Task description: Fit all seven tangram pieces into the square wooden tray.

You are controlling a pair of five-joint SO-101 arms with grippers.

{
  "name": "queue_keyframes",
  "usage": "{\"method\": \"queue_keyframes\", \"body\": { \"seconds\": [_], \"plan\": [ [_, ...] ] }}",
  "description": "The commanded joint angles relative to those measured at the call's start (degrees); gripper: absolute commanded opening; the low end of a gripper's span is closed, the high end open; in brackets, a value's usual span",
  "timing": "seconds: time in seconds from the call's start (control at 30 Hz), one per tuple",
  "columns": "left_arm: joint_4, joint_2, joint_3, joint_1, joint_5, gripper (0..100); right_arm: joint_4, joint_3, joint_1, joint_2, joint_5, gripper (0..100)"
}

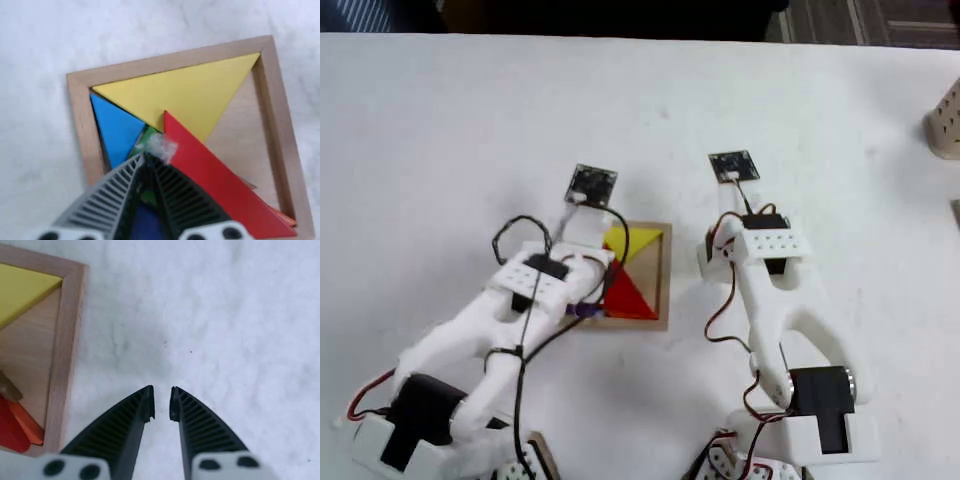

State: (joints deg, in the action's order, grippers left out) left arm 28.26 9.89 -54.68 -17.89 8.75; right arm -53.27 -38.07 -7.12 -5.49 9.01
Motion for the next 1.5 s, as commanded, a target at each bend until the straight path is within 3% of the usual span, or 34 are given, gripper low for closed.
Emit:
{"method": "queue_keyframes", "body": {
  "seconds": [0.0,0.37,0.67,0.8,0.97,1.17,1.47],
  "plan": [
    [0.4,0.0,2.7,-2.9,0.4,2,-0.8,2.5,0.5,-0.9,0.7,5.2],
    [-1.7,0.0,3.5,-10.2,0.5,2,-0.8,2.5,0.4,-0.9,0.7,5.2],
    [-2.0,3.5,5.3,-3.1,0.6,2,-0.8,2.5,0.0,-0.9,0.7,5.2],
    [5.5,15.9,1.8,-4.9,0.4,2,-0.8,2.5,0.0,-0.9,0.7,5.2],
    [15.7,30.2,-6.1,-14.2,-4.0,2,-0.7,2.5,0.0,-0.7,0.7,5.2],
    [31.1,22.5,-0.3,-21.0,-7.5,2,-0.5,2.5,0.0,-0.5,0.8,5.2],
    [24.2,7.9,3.7,-24.2,-7.6,2,-0.5,2.5,0.2,-0.5,0.8,5.2]
  ]
}}
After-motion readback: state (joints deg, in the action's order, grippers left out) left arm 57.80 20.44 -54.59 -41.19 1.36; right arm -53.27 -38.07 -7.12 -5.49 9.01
